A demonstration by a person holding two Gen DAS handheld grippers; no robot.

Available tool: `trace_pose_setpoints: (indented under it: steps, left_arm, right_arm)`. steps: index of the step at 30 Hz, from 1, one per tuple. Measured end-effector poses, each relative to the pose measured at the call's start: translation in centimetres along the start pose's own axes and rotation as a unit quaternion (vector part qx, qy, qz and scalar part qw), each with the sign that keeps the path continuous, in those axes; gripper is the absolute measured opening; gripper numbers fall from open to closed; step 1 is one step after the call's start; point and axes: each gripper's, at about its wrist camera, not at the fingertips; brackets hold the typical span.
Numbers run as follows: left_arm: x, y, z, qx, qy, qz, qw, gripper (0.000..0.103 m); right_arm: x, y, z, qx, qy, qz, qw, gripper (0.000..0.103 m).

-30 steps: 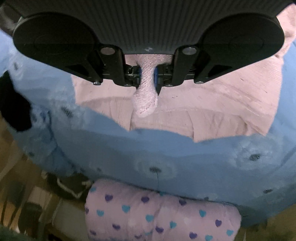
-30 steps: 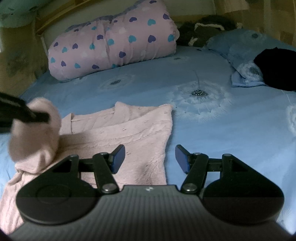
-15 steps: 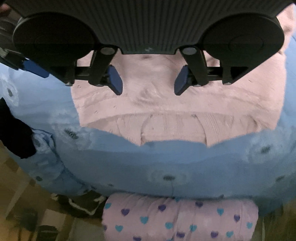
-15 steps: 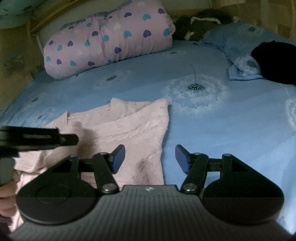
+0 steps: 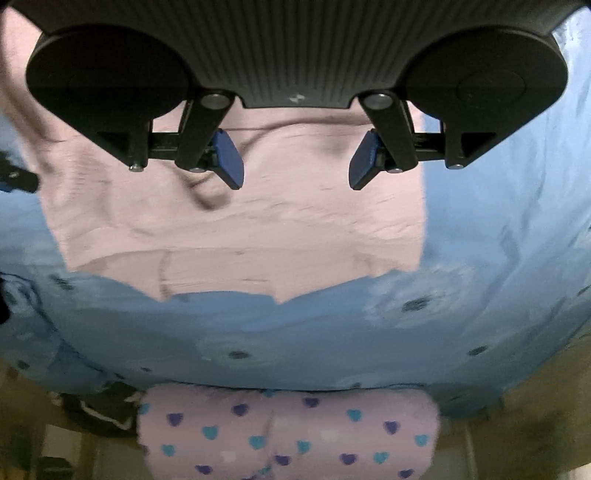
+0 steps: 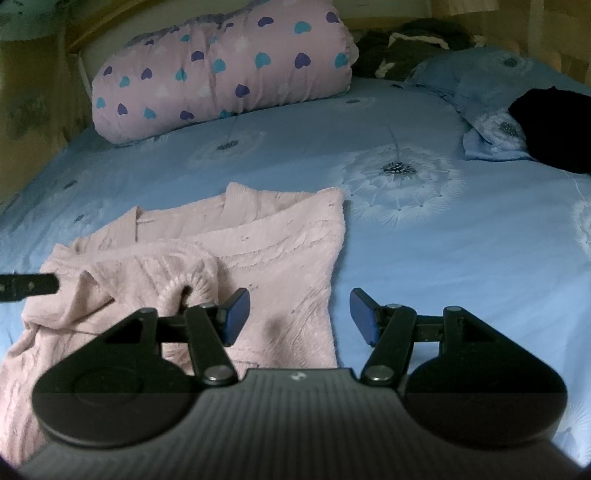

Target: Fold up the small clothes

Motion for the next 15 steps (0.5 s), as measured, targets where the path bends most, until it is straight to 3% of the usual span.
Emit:
trace_pose_setpoints:
  steps: [8,11,15]
  left_arm:
    - [-3.4,-0.8,-1.7,0.014,-0.016,0.032,0.9992,0.069]
    - [-3.6,-1.0,-2.2,0.032,-0.025,0.023,0.9989,0.069]
    - [-3.5,-0.9,-2.8,0.032,-0.042,0.015,0.9985,0.069]
  right_arm:
    - [-1.1,-1.0,2.2,0.026,-0.004,-0.025,0.999,0.062]
    - [-2.0,-1.4,2.5,0.015,0.022,-0.058,0.998,0.062]
    - [-4.4,-1.8,1.7,-0.007,0.056,-0.056,0.997,0.062]
Point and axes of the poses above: each gripper's, at about its wrist camera, not at the fingertips, and z roughly against the way its jaws point, x to its right, y to its top
